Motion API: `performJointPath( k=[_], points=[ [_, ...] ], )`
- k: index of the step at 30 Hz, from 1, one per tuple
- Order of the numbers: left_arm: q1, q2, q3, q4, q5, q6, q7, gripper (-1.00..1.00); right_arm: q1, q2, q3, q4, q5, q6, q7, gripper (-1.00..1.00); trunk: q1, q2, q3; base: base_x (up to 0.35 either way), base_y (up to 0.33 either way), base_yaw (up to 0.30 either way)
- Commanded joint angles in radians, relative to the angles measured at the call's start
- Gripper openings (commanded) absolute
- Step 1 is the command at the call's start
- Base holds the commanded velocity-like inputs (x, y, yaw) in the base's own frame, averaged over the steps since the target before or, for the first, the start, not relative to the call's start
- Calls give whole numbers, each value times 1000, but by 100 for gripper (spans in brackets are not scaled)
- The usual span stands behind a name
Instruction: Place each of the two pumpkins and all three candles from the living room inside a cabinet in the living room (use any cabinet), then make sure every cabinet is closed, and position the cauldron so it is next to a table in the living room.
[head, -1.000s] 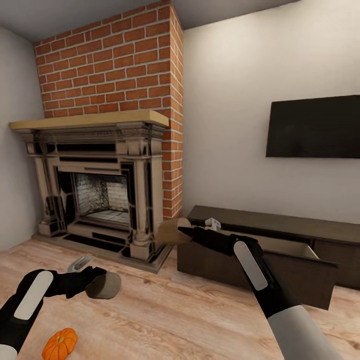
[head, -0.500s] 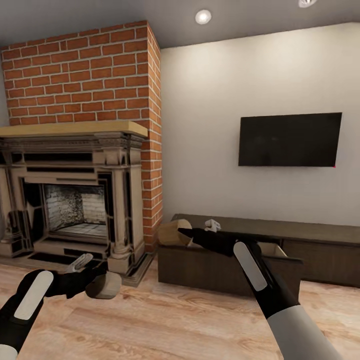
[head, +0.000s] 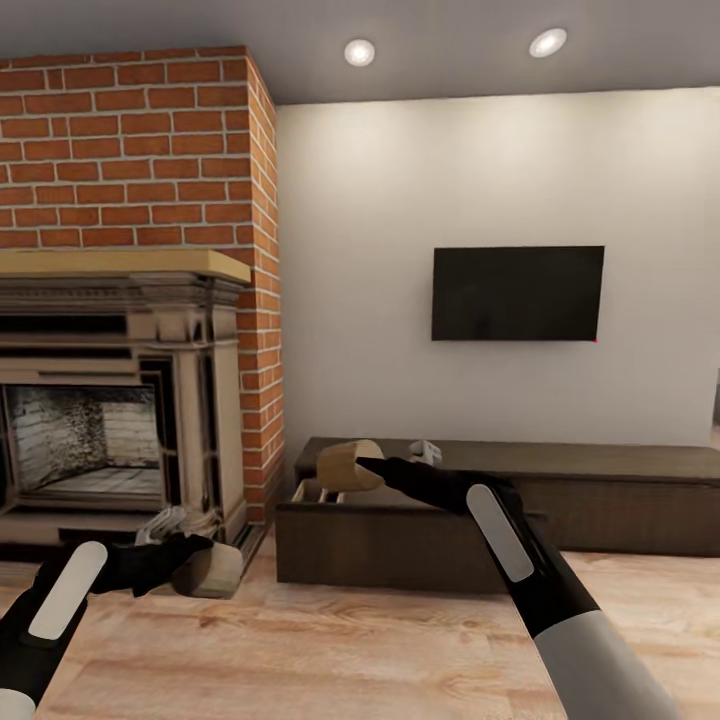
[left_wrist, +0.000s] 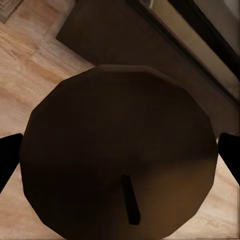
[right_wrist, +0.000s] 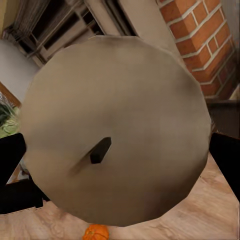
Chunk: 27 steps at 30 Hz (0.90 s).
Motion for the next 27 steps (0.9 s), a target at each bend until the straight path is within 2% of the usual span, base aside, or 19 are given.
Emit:
performJointPath(
  k=[1, 19, 22, 25, 27],
  points=[
    [0, 1, 1, -1, 16, 3, 10, -100, -1, 0, 1, 0, -2, 3, 4, -100, -4, 7, 2, 0, 0, -289],
    [0, -1, 0, -7, 16, 3, 9, -100, -2, 2, 1, 0, -2, 2, 4, -100, -73, 133, 58, 0, 0, -289],
    [0, 0, 0, -13, 16, 5, 9, -100, -1, 2, 1, -1, -1, 1, 4, -100, -85, 154, 68, 0, 0, -152],
    [5, 5, 2, -69, 18, 7, 4, -100, -2, 5, 1, 0, 1, 1, 0, -100, -96, 175, 77, 0, 0, -40],
    [38, 5, 3, -170, 19, 8, 3, -100, -1, 6, 1, 0, 3, 1, -10, -100, -104, 189, 83, 0, 0, -13]
  ],
)
